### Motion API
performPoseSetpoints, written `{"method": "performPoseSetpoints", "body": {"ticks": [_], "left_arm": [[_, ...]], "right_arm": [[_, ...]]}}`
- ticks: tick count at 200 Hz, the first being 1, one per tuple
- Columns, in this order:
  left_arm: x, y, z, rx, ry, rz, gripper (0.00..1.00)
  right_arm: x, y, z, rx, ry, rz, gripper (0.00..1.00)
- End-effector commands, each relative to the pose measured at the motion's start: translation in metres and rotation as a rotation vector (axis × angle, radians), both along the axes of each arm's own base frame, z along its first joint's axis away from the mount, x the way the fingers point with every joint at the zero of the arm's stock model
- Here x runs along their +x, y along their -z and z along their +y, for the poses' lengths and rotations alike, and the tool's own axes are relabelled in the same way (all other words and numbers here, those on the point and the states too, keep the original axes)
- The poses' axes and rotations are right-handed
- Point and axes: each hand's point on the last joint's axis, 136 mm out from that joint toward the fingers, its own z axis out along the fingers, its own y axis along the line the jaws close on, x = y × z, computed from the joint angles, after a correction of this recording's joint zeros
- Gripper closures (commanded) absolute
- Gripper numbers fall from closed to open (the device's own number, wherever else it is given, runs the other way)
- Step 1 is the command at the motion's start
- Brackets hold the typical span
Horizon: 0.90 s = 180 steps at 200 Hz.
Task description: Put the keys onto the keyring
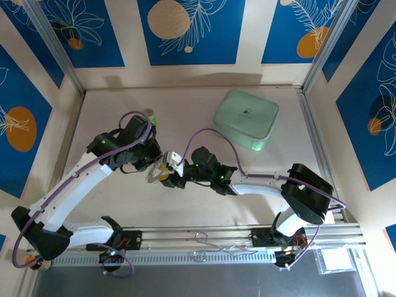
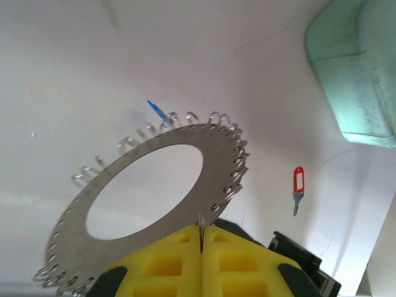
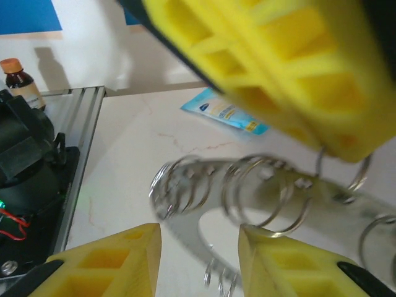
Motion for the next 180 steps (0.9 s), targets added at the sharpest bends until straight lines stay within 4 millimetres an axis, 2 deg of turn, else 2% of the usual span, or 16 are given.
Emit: {"method": "performPoseSetpoints", "body": {"ticks": [1,20,48,86,130,180], "left_arm": [[-0.021,0.0,0.0,-0.031,-0.059,0.135,1.0],[-0.022,0.002,-0.003,-0.063,-0.092,0.157,1.0],[-0.026,0.006,-0.014,-0.129,-0.125,0.222,1.0],[-0.033,0.007,-0.021,-0.165,-0.144,0.29,1.0],[-0.038,0.01,-0.026,-0.213,-0.186,0.34,1.0],[-0.039,0.01,-0.029,-0.225,-0.193,0.358,1.0]], "right_arm": [[0.002,-0.007,-0.003,0.04,0.017,-0.07,0.61],[-0.009,-0.005,-0.012,0.031,-0.003,-0.097,0.63],[-0.023,-0.012,-0.047,0.083,0.026,-0.17,0.64],[-0.021,-0.027,-0.071,0.073,0.096,-0.289,0.66],[-0.016,-0.044,-0.063,0.08,0.114,-0.336,0.67],[-0.004,-0.047,-0.05,0.082,0.154,-0.339,0.7]]}}
